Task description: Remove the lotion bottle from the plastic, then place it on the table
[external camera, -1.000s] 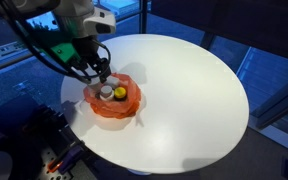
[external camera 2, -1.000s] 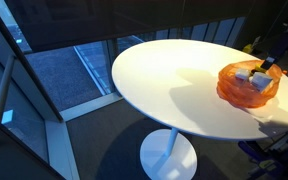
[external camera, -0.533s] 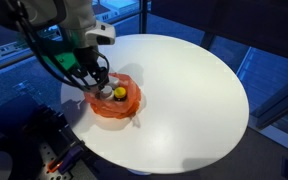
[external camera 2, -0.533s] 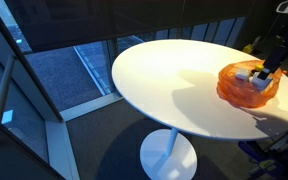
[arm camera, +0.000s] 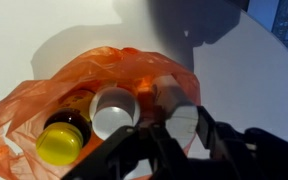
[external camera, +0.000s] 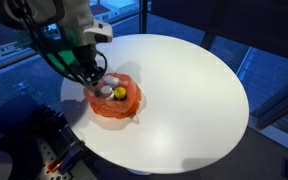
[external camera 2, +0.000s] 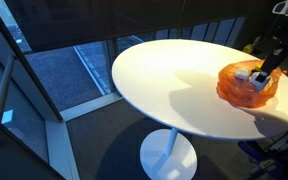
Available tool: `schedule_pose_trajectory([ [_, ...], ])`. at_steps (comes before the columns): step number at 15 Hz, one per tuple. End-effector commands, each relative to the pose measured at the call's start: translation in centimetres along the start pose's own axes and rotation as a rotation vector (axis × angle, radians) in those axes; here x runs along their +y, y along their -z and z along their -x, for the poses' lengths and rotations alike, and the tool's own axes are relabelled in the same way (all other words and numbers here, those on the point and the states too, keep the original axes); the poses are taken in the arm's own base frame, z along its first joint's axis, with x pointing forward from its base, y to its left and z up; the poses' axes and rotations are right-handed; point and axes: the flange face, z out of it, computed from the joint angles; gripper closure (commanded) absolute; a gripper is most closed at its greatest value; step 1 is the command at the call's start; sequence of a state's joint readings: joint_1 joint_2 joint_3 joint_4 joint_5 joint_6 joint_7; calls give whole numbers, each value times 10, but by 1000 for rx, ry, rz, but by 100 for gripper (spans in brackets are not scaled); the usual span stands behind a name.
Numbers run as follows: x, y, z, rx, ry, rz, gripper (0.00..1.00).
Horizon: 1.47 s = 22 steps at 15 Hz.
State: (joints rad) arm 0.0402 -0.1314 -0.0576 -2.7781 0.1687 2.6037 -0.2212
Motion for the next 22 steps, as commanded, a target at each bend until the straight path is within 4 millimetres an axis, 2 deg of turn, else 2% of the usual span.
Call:
schedule_pose_trajectory([
  [1,-6,19,-1,28,25,-25,89],
  [9,-16,78,-3,99,46,-53,89],
  [14,-38,107,-18,159,69,-69,89],
  [18,-60,114,-35,185,98,-71,89],
  [22,-76,98,-50,164,121,-57,89],
])
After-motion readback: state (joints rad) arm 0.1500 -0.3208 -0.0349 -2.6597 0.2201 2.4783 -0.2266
